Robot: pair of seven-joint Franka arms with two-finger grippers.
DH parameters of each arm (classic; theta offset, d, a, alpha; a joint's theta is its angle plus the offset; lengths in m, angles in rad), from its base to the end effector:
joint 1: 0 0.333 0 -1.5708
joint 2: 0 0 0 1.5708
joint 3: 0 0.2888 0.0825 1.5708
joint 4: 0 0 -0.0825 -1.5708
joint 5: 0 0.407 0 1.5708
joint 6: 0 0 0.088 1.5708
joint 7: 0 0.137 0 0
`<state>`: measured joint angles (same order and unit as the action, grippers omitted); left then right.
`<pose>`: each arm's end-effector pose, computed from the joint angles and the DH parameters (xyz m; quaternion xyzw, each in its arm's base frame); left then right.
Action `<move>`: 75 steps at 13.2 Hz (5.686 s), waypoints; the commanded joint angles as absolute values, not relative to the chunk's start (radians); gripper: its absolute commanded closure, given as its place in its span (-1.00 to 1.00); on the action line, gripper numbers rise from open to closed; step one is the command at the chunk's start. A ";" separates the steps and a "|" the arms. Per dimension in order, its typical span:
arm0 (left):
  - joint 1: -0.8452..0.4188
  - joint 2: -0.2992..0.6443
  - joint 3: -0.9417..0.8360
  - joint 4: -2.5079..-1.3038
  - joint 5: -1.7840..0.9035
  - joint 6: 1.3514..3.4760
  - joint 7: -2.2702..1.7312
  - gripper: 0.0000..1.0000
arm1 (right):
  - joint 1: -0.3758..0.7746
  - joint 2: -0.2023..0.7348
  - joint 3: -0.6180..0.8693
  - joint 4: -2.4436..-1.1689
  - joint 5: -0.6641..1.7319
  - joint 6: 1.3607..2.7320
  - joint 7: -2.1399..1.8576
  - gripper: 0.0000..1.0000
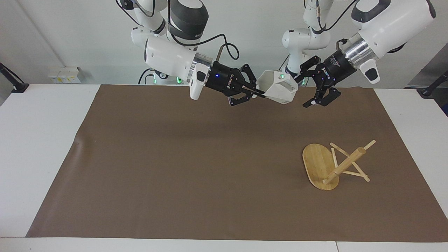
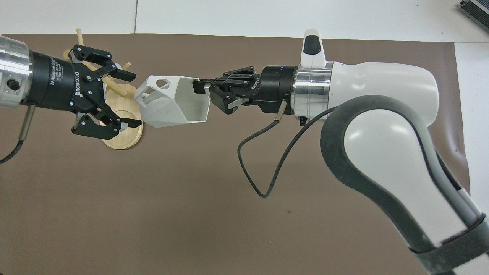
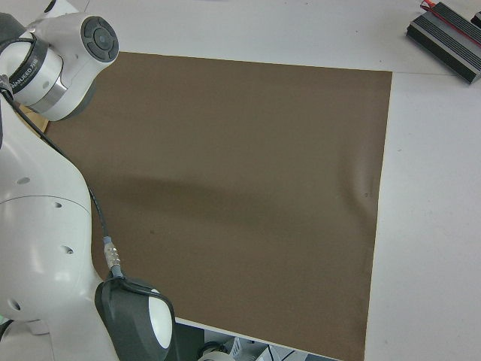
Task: Hang cup on rack
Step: 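Close the left gripper on the cup held by the right gripper, then open the right gripper and withdraw it while the left gripper holds the cup, then move the cup with the left gripper onto a peg of the mug tree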
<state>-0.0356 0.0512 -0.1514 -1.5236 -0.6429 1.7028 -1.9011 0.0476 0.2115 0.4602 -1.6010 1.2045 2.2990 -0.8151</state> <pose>0.5852 -0.1843 0.5991 0.6026 0.7290 -0.2450 0.2129 0.6050 0.3536 0.5460 -0.7760 -0.2600 -0.2774 0.5033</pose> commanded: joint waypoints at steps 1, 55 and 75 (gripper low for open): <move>-0.052 0.051 -0.153 -1.539 -0.658 1.753 -1.960 -1.00 | 0.037 0.210 0.469 -1.601 1.180 2.290 -0.787 1.00; -0.034 -0.140 -0.141 -2.035 -0.545 2.250 -2.402 1.00 | 0.018 0.176 0.077 -1.648 0.183 2.054 -0.326 -1.00; -0.049 0.014 -0.144 -2.122 -0.545 2.644 -2.552 1.00 | -0.012 0.005 -0.100 -1.594 0.101 1.591 -0.031 -1.00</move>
<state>-0.0395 -0.0051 -0.1481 -2.1380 -0.5569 2.6124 -2.5161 -0.0077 0.0155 -0.0932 -1.5910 0.1243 1.6097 -0.0543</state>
